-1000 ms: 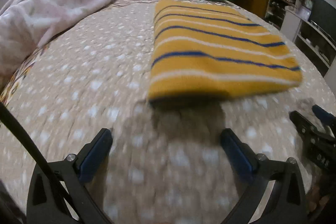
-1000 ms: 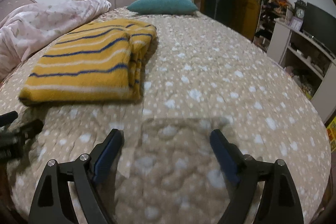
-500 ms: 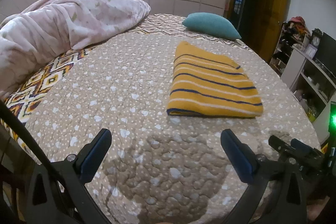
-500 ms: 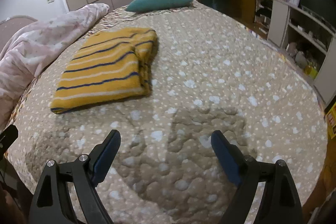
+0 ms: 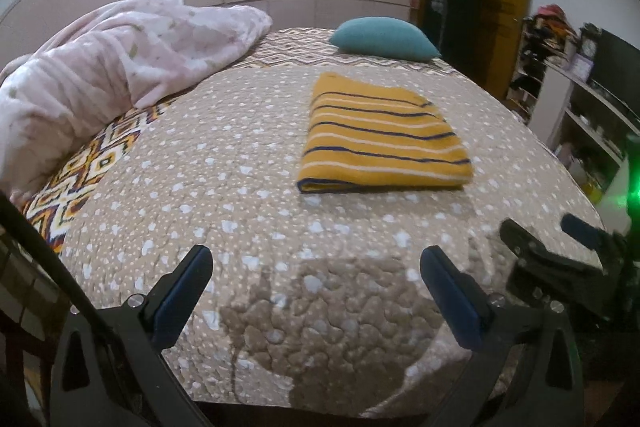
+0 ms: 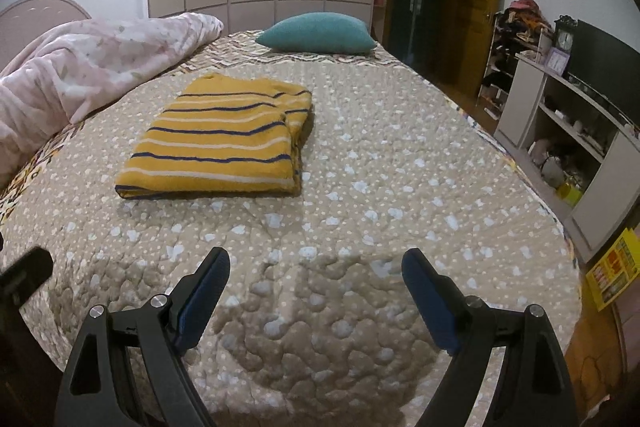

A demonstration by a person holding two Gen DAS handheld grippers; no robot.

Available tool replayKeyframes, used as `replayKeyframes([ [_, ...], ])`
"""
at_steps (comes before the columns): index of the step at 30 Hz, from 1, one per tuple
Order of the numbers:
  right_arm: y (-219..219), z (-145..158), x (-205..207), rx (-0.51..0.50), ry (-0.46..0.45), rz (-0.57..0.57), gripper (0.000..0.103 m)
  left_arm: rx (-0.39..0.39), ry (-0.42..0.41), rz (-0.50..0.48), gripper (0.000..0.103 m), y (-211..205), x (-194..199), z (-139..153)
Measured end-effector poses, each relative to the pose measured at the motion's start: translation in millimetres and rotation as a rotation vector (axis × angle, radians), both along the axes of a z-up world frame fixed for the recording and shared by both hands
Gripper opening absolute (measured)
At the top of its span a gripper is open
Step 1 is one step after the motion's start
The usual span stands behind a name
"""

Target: Fold small clothes

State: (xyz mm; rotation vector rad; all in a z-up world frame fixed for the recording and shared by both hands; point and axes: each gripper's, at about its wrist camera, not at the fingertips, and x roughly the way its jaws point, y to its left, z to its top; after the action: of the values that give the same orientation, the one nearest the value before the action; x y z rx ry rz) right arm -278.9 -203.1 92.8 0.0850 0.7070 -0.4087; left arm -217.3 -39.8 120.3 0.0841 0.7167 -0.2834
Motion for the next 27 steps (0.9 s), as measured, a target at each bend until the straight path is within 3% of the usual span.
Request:
replayKeyframes([
  [9, -8.5, 0.3, -1.0, 0.025, 0.0, -0.035, 0.091, 0.019, -0.022, -0.019, 0.103, -7.1, -4.4, 3.8],
  [27, -3.9, -8.3, 3.6, 0.025, 0.027, -0.028, 0.091, 0.015, 0.043, -0.025, 0.103, -6.3, 1.8, -5.9],
])
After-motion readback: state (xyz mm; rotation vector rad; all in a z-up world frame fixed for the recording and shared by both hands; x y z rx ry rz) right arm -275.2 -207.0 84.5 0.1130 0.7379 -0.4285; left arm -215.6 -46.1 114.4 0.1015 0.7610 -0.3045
